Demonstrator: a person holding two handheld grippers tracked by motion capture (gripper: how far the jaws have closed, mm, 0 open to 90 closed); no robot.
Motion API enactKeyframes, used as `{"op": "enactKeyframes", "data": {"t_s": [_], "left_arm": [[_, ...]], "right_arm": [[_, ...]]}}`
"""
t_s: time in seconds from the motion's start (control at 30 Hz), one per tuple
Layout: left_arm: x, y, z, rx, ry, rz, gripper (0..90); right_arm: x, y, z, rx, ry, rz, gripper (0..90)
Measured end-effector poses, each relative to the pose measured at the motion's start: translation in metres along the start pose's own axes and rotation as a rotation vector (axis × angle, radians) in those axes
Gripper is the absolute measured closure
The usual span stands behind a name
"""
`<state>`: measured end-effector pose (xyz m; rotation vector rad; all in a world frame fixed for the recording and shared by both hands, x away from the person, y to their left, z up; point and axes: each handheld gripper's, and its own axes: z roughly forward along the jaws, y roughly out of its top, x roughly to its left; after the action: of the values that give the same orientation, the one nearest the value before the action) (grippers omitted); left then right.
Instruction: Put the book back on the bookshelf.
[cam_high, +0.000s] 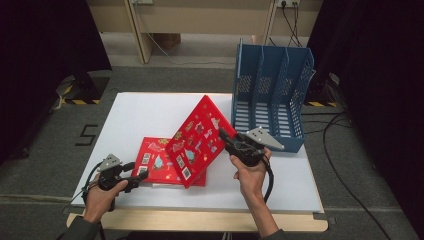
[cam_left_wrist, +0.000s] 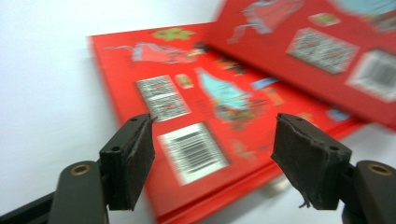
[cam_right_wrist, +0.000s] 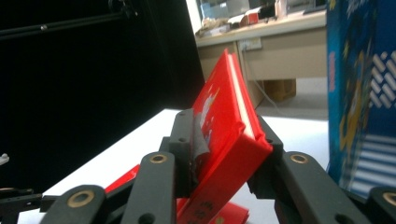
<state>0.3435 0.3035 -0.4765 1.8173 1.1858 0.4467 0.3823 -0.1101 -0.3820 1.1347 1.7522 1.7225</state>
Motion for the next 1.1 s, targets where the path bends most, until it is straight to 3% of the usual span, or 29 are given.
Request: {"op": "enactKeyframes", "data": {"t_s": [0.13, 0.33, 0.53, 0.6, 0.77, 0.87, 1.1], "left_arm": [[0.009, -0.002, -0.002, -0.003, 0.062, 0.010, 24.9], [0.020, -0.003, -0.007, -0.028, 0.103, -0.018, 23.8], [0.035, -0.006, -0.007, 0.000, 0.153, -0.054, 23.2], [0.041, -0.009, -0.007, 0.037, 0.186, -0.061, 23.0], [0.041, -0.011, -0.003, 0.083, 0.181, -0.049, 22.4], [0.039, -0.011, -0.002, 0.089, 0.189, -0.032, 23.6], [0.041, -0.011, -0.002, 0.093, 0.184, -0.046, 22.8]], "right_arm": [[0.004, 0.007, -0.003, -0.021, 0.005, -0.034, 70.6], [0.015, 0.011, -0.005, -0.036, 0.018, -0.073, 71.1], [0.022, 0.012, -0.006, -0.048, 0.035, -0.096, 71.0], [0.024, 0.012, -0.006, -0.051, 0.040, -0.095, 70.8], [0.028, 0.012, -0.006, -0.057, 0.051, -0.099, 70.4], [0.033, 0.013, -0.005, -0.058, 0.053, -0.110, 70.0], [0.045, 0.006, 0.003, -0.025, 0.063, -0.141, 69.2]]}}
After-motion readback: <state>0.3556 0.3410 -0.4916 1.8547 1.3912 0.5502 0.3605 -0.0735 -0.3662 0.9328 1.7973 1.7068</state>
